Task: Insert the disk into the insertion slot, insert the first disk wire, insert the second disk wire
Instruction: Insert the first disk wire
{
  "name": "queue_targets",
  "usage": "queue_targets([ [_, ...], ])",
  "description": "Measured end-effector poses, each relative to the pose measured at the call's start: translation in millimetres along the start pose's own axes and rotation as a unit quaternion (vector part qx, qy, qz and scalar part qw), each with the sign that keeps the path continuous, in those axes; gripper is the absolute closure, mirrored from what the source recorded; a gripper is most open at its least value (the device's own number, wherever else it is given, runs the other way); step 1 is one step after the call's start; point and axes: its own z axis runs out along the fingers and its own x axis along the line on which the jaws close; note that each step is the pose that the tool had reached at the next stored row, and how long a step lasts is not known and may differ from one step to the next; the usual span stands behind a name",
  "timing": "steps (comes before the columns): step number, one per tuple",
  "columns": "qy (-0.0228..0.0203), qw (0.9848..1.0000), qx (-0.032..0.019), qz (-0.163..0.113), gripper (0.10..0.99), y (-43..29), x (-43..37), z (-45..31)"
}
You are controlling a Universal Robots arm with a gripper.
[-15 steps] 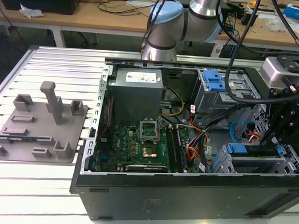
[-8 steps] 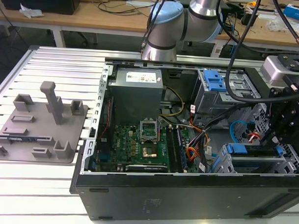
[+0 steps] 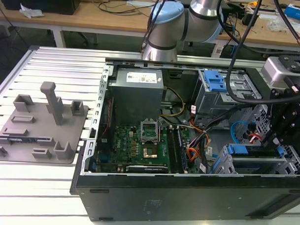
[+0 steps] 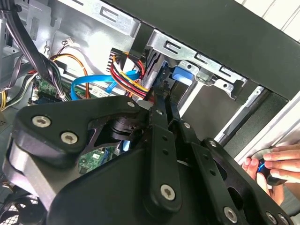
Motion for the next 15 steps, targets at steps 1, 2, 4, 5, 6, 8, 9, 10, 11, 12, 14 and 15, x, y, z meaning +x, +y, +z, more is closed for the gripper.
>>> queue_targets([
  [1,0.0000,1.0000,0.0000,0.000,0.922,0.0,0.1,0.1],
  [2,0.0000,1.0000,0.0000,0.000,0.922,0.0,0.2,0.3],
  [4,-0.0001,1.0000,0.0000,0.000,0.922,0.0,0.3,0.6],
  [5,0.0000,1.0000,0.0000,0.000,0.922,0.0,0.4,0.9],
  [6,0.0000,1.0000,0.0000,0.000,0.922,0.0,0.4,1.2],
  [8,0.0000,1.0000,0.0000,0.000,0.922,0.0,0.5,2.0],
  [9,-0.0001,1.0000,0.0000,0.000,0.922,-0.1,0.5,2.4],
  [10,-0.0004,1.0000,0.0000,0.000,0.922,0.0,0.6,3.1],
  [11,-0.0001,1.0000,0.0000,0.000,0.922,0.0,0.7,3.2],
  [12,-0.0001,1.0000,0.0000,0.000,0.922,0.0,0.6,3.4],
  [14,-0.0001,1.0000,0.0000,0.000,0.922,-0.1,0.8,4.1],
  [15,-0.0002,1.0000,0.0000,0.000,0.922,-0.1,0.9,4.9],
])
